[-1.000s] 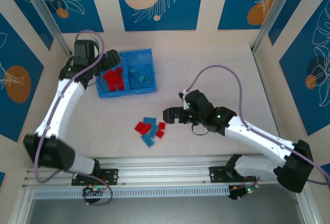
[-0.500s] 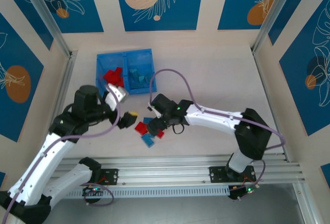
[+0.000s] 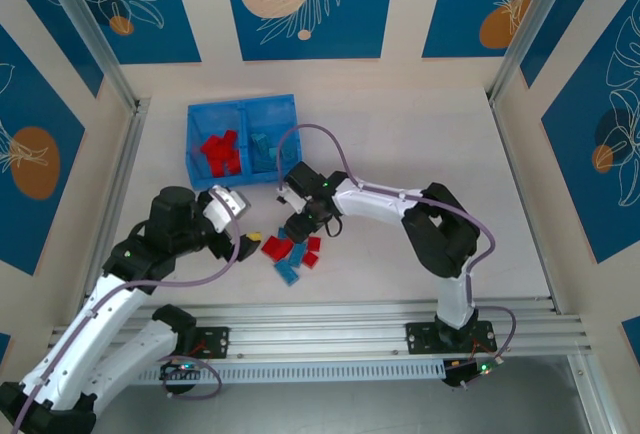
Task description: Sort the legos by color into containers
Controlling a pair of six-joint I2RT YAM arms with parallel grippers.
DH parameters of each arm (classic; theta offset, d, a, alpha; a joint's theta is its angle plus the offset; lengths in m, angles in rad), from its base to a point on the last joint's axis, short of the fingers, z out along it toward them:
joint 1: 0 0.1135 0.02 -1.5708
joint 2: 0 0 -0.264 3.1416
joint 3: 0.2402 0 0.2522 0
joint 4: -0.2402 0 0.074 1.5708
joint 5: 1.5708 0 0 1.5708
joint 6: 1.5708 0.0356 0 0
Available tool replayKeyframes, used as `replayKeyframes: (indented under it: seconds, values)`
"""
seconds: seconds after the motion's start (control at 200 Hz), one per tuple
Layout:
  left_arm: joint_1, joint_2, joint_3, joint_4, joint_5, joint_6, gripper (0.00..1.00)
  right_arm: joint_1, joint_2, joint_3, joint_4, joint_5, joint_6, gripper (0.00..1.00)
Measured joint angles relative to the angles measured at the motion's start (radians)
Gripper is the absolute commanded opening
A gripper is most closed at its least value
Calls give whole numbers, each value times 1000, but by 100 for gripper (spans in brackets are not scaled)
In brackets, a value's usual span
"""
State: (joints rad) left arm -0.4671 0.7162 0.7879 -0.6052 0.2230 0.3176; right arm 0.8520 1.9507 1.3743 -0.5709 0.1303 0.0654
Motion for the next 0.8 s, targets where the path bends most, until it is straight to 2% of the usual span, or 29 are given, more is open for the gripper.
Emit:
replayKeyframes:
  seconds: [0.075, 0.225, 0.385, 0.505, 0.585, 0.8]
  values:
    - [0, 7, 0, 0, -7, 0, 100, -5, 27, 12, 1, -18, -8, 55]
    - [0, 8, -2, 1, -21, 0, 100, -23, 42, 18, 13, -37, 12, 41]
    - [0, 8, -2, 3, -46, -1, 100, -64, 39, 10, 47, 9, 87, 40]
    - [0, 8, -2, 6, -61, -1, 100, -107, 6, -34, 74, 56, 153, 45]
    - [0, 8, -2, 6, -69, -1, 100, -130, -28, -71, 76, 67, 173, 53]
    - [0, 14, -2, 7, -72, -2, 100, -132, -121, -80, 66, -8, 152, 67]
